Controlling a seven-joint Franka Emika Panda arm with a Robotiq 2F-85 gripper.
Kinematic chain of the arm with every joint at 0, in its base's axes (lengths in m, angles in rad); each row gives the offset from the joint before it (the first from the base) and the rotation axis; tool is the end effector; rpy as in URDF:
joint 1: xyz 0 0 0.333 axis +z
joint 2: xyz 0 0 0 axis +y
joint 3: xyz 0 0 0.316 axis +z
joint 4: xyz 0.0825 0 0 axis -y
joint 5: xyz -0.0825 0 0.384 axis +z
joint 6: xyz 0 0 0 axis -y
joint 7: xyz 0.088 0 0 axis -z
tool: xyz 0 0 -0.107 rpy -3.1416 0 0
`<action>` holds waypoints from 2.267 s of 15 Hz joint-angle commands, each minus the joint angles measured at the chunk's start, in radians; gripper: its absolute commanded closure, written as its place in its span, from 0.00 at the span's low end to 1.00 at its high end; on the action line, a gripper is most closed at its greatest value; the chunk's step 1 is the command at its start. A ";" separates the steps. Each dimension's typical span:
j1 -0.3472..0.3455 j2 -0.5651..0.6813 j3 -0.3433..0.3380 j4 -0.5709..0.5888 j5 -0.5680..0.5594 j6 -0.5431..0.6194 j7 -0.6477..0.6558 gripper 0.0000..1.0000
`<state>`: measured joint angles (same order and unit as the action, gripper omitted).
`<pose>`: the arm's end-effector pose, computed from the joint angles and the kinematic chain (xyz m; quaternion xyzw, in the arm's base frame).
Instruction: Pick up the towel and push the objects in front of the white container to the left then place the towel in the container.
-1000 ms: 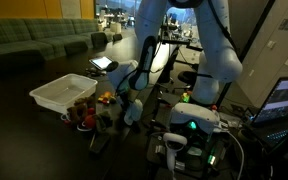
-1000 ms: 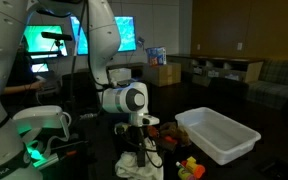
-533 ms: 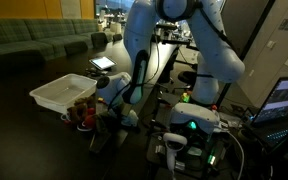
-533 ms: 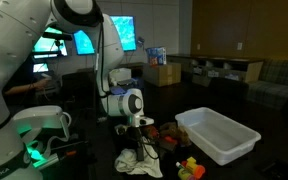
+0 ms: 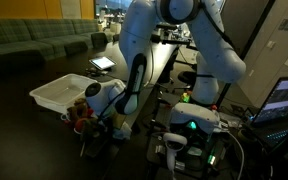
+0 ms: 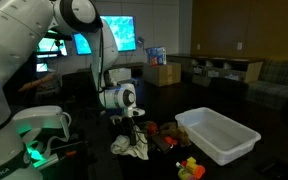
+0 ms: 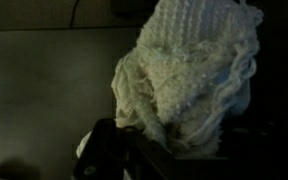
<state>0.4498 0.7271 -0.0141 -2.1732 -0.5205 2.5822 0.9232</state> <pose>0.4422 0.2144 0.0313 0.9825 0.0009 -0.0538 0.1784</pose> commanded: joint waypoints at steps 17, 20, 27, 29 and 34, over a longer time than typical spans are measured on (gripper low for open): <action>0.115 0.109 0.196 0.357 0.443 -0.004 -0.156 0.99; 0.120 0.093 0.219 0.376 0.490 -0.004 -0.173 0.99; 0.067 -0.070 0.233 0.272 0.527 -0.034 -0.322 0.99; 0.038 -0.142 0.220 0.195 0.516 -0.056 -0.375 0.99; -0.056 -0.296 0.146 0.001 0.505 -0.088 -0.459 0.99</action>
<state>0.4461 0.5578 0.1689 -2.0272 -0.0209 2.5015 0.5239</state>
